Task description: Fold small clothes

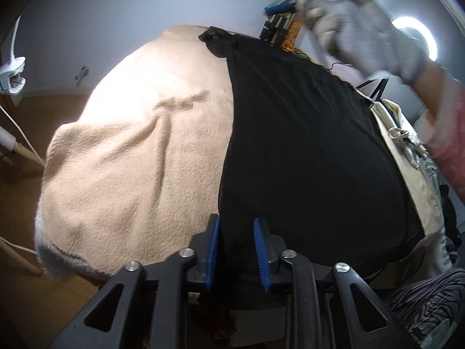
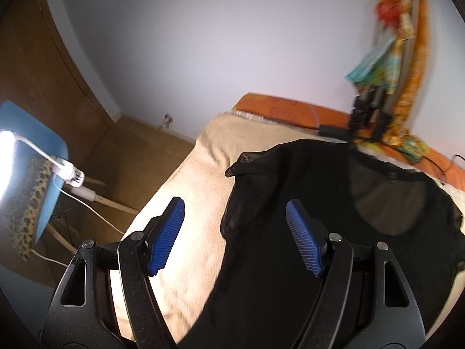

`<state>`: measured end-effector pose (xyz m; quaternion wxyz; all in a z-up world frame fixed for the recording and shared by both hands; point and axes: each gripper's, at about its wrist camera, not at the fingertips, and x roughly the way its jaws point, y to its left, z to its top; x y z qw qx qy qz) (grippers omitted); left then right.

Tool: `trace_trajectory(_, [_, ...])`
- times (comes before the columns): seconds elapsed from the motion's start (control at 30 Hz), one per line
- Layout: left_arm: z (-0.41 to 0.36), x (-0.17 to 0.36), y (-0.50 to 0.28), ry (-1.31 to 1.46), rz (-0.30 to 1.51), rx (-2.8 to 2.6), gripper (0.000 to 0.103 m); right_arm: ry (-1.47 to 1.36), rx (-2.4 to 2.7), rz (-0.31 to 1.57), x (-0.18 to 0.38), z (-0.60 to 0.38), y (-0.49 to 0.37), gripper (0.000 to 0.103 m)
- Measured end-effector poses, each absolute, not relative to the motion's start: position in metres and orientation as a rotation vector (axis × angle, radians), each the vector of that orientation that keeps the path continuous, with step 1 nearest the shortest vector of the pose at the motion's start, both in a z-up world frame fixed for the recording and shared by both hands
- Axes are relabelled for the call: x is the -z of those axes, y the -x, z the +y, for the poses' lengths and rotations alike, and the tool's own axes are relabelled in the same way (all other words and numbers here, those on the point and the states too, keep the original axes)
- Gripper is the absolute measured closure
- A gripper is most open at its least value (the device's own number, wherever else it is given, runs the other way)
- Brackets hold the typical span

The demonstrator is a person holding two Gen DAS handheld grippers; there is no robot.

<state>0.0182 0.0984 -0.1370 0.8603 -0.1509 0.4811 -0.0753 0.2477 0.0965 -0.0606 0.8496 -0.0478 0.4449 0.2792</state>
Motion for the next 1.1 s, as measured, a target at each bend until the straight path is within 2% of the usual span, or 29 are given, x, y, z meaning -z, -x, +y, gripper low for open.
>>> trace_trajectory(0.2, [0.102, 0.137, -0.027, 0.388, 1.005, 0.218, 0.102, 0.142, -0.547, 0.993, 0.108, 0.132, -0.287, 0.028])
trace_trajectory(0.5, [0.108, 0.137, -0.035, 0.454, 1.0, 0.236, 0.103, 0.276, -0.518, 0.998, 0.139, 0.174, -0.32, 0.031])
trace_trajectory(0.6, [0.11, 0.138, -0.035, 0.467, 1.002, 0.239, 0.103, 0.304, -0.507, 1.021, 0.148, 0.176, -0.326, 0.04])
trace_trajectory(0.67, [0.108, 0.138, -0.034, 0.46, 0.998, 0.241, 0.103, 0.312, -0.519, 1.044, 0.153, 0.175, -0.328, 0.053])
trace_trajectory(0.7, [0.108, 0.137, -0.034, 0.455, 0.997, 0.241, 0.103, 0.323, -0.52, 1.049, 0.155, 0.176, -0.329, 0.057])
trace_trajectory(0.73, [0.107, 0.136, -0.035, 0.452, 0.995, 0.243, 0.103, 0.346, -0.512, 1.048, 0.157, 0.177, -0.329, 0.064])
trace_trajectory(0.77, [0.106, 0.135, -0.035, 0.451, 0.992, 0.245, 0.103, 0.366, -0.505, 1.038, 0.157, 0.178, -0.329, 0.076])
trace_trajectory(0.83, [0.105, 0.133, -0.034, 0.448, 0.983, 0.25, 0.103, 0.375, -0.512, 1.031, 0.154, 0.176, -0.33, 0.095])
trace_trajectory(1.1, [0.095, 0.12, -0.029, 0.406, 0.944, 0.282, 0.103, 0.258, -0.56, 0.995, 0.125, 0.146, -0.336, 0.098])
